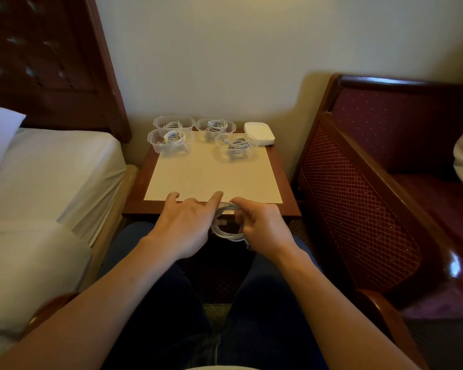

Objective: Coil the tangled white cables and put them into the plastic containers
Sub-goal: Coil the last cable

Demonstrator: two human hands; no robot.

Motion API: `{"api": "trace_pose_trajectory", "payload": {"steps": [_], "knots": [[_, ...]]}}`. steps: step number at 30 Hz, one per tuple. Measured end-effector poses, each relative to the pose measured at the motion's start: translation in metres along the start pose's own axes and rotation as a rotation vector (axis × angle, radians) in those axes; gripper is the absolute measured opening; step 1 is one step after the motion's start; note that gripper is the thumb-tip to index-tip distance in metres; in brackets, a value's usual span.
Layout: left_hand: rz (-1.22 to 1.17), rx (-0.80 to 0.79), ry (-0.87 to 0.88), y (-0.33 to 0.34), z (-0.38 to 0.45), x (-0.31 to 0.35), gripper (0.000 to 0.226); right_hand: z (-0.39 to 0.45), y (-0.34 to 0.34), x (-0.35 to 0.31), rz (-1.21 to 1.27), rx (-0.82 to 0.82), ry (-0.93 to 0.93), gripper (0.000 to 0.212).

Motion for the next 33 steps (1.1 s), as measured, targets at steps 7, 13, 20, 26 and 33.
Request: {"api": "trace_pose_trajectory", "payload": {"steps": [7, 13, 20, 26, 33], "knots": [[-0.440, 0.076, 0.066, 0.012, 0.007, 0.008, 0.037, 0.001, -0.001, 0.002, 0.031, 0.027, -0.020, 0.033], [-0.637, 0.162, 0.074, 0.016, 0.004, 0.008, 0.021, 0.004, -0.010, 0.001, 0.168, 0.009, 0.017, 0.036], [-0.568, 0.240, 0.078, 0.022, 0.003, 0.002, 0.028, 0.008, -0.007, 0.006, 0.163, -0.012, 0.168, 0.009], [-0.509, 0.292, 0.064, 0.028, 0.002, -0.001, 0.032, 0.009, -0.006, 0.008, 0.258, -0.203, 0.196, 0.017], [-0.440, 0.308, 0.092, 0.036, 0.000, -0.011, 0.021, 0.002, -0.013, 0.024, 0.536, -0.413, 0.354, 0.024]]}}
Point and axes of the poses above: each hand's wrist, its own z-axis towards the middle knuckle, its own y-axis out of the palm, x = y × z, the point moved 1 cm from there along z, towards the middle knuckle, and after that the axes turned 1 degree about x, right-handed, at the moved point
